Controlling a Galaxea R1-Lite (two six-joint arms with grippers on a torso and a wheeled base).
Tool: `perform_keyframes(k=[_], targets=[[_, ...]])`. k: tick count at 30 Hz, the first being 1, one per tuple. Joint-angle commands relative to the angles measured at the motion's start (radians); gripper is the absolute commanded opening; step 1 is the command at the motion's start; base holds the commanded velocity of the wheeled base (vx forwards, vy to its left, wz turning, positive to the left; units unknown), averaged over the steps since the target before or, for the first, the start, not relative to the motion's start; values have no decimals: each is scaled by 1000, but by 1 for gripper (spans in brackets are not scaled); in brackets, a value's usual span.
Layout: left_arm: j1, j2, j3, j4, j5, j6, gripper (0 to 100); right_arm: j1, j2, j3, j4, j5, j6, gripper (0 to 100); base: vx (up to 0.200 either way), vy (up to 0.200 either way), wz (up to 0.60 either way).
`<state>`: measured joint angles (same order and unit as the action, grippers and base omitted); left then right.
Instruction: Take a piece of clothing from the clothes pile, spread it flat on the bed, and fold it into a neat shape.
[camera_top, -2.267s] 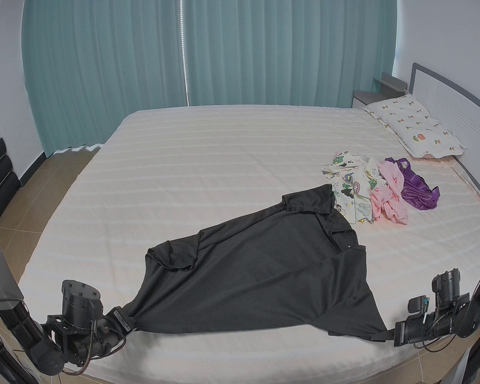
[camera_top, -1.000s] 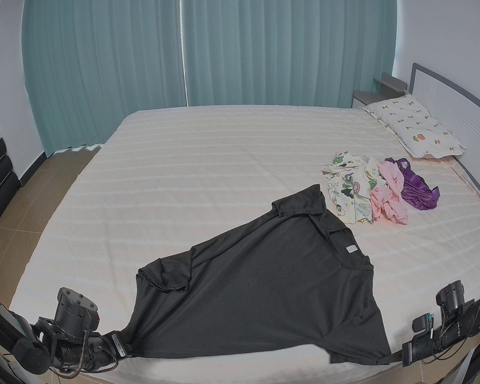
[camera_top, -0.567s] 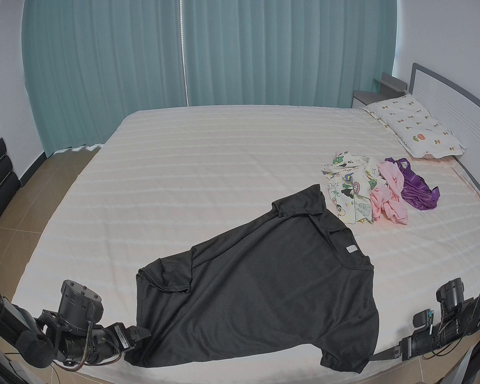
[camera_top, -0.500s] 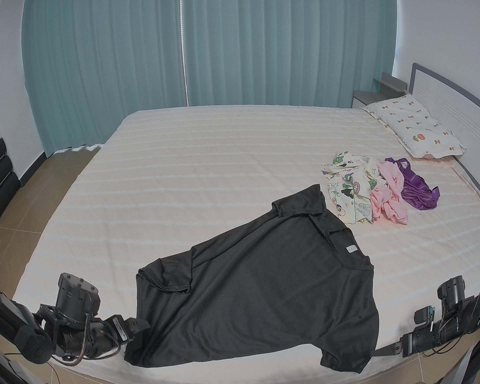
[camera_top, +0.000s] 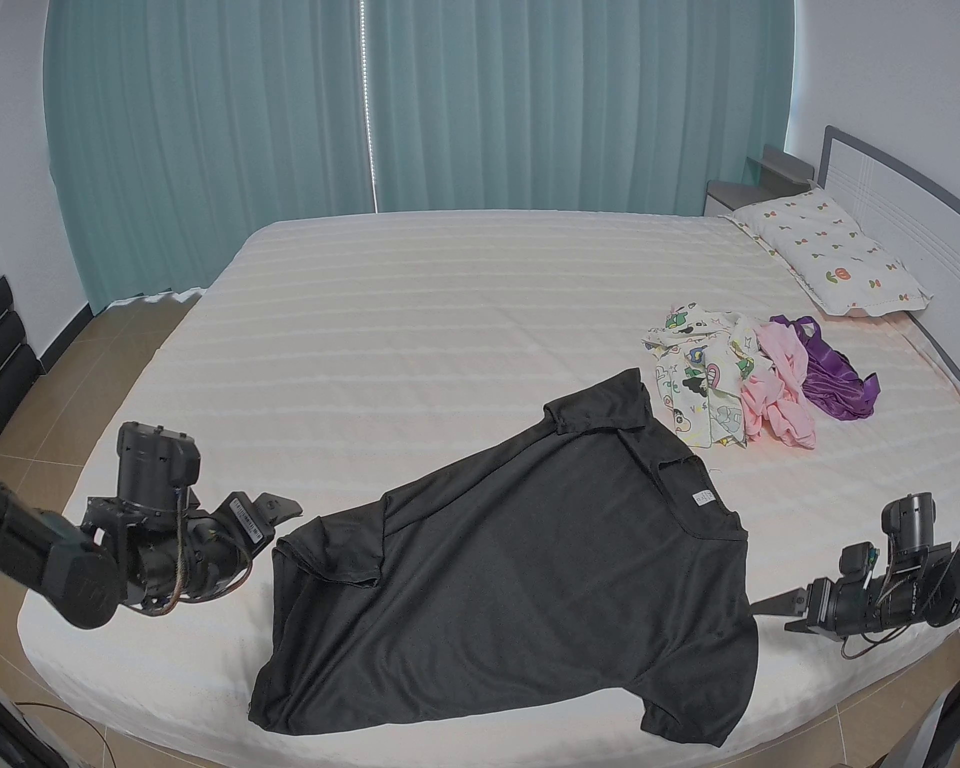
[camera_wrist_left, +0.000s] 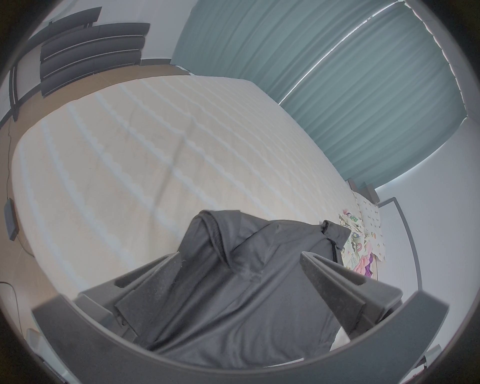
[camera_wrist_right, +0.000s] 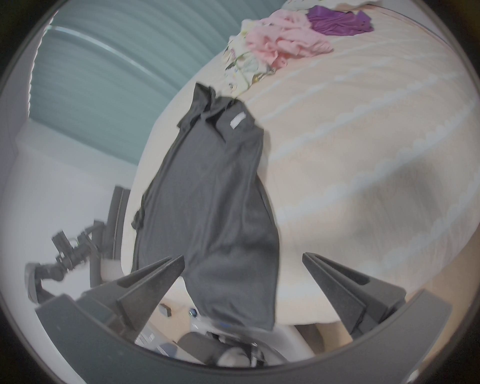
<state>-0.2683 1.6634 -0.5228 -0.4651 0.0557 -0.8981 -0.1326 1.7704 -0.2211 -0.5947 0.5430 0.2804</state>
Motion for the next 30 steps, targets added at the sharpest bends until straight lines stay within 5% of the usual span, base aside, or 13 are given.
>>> perform_keyframes(k=[1,3,11,20,30], targets=[[-15,208,-143,0,-1,-1,100,67,11,-73,-85,-54,144,100,0,0,0],[-45,291,-191,0,-1,-4,100,123,37,-67,-183,-164,284,100,0,0,0],[-98,358,-192,-9,4,-12,100,268,133,-57,-401,-354,549,100,0,0,0],[-129,398,-214,-18,16,-32,100,304,178,-43,-444,-396,565,100,0,0,0],[-127,493,-240,-216,124,-51,100,323,176,-35,-447,-396,562,100,0,0,0]])
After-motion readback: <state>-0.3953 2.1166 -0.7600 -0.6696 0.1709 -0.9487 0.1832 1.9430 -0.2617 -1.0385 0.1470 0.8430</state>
